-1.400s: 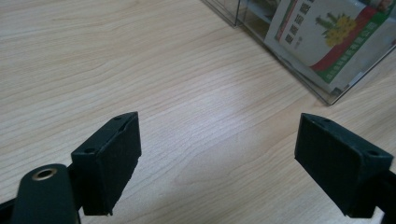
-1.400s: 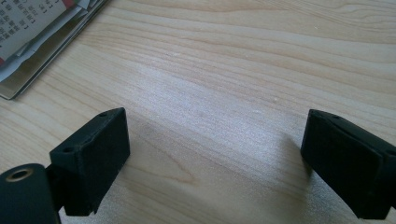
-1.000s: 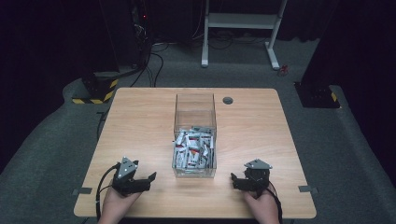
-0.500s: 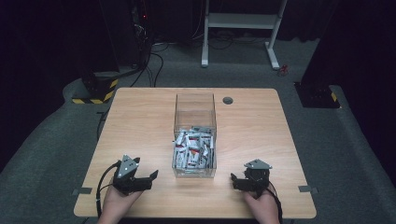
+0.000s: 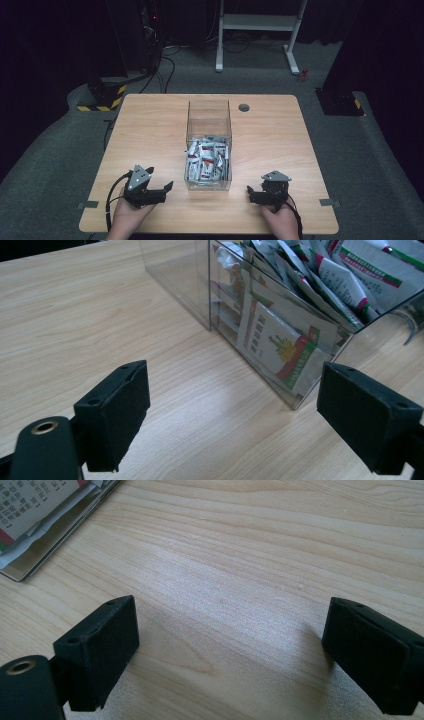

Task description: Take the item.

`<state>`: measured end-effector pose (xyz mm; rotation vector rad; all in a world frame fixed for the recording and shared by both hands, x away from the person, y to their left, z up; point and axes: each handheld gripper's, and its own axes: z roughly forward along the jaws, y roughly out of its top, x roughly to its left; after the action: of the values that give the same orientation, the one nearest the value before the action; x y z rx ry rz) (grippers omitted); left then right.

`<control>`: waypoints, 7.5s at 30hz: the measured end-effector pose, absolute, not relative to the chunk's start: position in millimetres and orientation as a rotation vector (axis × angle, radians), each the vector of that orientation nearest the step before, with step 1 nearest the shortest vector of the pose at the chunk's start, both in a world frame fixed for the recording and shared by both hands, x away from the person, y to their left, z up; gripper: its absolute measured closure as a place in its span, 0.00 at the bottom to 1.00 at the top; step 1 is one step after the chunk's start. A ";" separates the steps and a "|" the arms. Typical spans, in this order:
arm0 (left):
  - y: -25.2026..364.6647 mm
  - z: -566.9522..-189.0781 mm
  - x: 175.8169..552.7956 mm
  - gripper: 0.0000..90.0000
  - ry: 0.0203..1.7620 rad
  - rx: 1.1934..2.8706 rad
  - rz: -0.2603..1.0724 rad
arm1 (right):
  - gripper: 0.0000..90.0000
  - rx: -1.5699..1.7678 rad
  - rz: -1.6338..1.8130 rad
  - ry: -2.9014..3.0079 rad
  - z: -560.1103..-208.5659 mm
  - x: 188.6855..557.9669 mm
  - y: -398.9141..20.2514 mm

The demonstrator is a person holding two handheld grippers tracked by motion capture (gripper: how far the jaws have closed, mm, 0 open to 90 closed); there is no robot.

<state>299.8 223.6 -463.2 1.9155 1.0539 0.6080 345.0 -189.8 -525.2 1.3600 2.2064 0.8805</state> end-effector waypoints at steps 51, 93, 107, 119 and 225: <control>167.5 -432.1 317.2 0.18 0.924 1.906 0.427 | 0.09 1.348 0.885 2.217 -525.2 344.5 -189.5; 116.7 -441.1 339.8 0.50 0.931 2.013 0.421 | 0.09 1.331 0.888 2.227 -525.2 344.2 -189.7; 113.8 -447.0 342.5 0.76 0.960 2.050 0.441 | 0.09 1.331 0.889 2.229 -525.2 343.8 -189.6; 110.5 -449.5 340.2 0.88 0.939 2.075 0.447 | 0.09 1.332 0.889 2.229 -525.2 343.8 -189.6; 165.1 -417.2 323.4 0.99 0.936 1.747 0.532 | 0.09 1.333 0.888 2.229 -525.1 343.5 -189.5</control>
<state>323.4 165.1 -417.2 1.7466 0.9360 0.5317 343.5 -189.5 -525.1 1.3334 2.2292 0.8881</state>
